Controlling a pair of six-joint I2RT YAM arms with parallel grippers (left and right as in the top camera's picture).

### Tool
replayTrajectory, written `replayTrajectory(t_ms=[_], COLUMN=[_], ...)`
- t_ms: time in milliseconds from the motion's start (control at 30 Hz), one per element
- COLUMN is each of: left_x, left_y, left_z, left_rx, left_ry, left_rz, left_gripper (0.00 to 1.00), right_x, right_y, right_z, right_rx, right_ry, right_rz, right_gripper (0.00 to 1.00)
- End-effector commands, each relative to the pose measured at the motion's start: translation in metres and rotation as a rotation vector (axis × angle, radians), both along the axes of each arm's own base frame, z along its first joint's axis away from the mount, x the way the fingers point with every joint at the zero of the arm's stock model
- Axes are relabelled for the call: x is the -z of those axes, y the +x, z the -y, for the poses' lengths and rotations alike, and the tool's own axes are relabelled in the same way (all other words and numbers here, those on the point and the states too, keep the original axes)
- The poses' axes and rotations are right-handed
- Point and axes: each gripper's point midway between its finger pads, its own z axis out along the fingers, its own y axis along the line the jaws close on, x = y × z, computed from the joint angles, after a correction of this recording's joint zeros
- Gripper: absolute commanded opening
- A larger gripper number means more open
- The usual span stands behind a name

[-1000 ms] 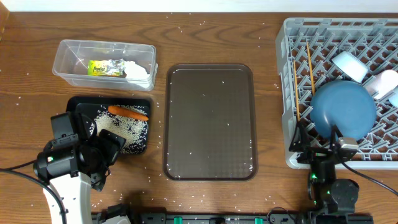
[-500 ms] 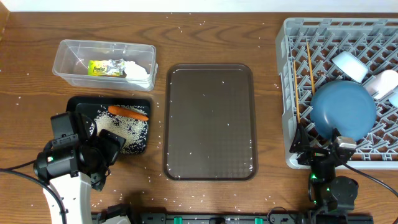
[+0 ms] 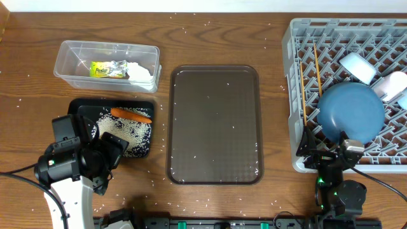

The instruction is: Sort waste into correct bins and load items into the dishwasher rack

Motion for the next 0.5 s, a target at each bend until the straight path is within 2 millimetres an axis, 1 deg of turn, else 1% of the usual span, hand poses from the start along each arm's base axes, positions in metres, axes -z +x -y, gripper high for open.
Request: replayTrajectory(t_ms=[0, 267, 333, 367, 467], left_x=[-0.001, -0.001, 0.0, 0.0, 0.001], left_y=[-0.002, -0.001, -0.006, -0.009, -0.013], left_z=[-0.003, -0.003, -0.016, -0.019, -0.016], left_rx=[-0.003, -0.003, -0.016, -0.02, -0.019], left_ry=[0.014, 0.017, 0.09, 0.107, 0.096], left_rz=[-0.001, -0.001, -0.026, -0.042, -0.058], left_gripper=[0.98, 0.98, 0.98, 0.98, 0.98], right_x=[0.0, 0.0, 0.0, 0.0, 0.0], right_y=[-0.001, -0.001, -0.001, -0.001, -0.001], right_z=[0.005, 0.005, 0.005, 0.005, 0.005], right_rx=[0.019, 0.019, 0.019, 0.019, 0.019], right_ry=[-0.017, -0.017, -0.017, -0.017, -0.017], right_rz=[0.0, 0.0, 0.0, 0.0, 0.0], right_gripper=[0.99, 0.99, 0.99, 0.99, 0.99])
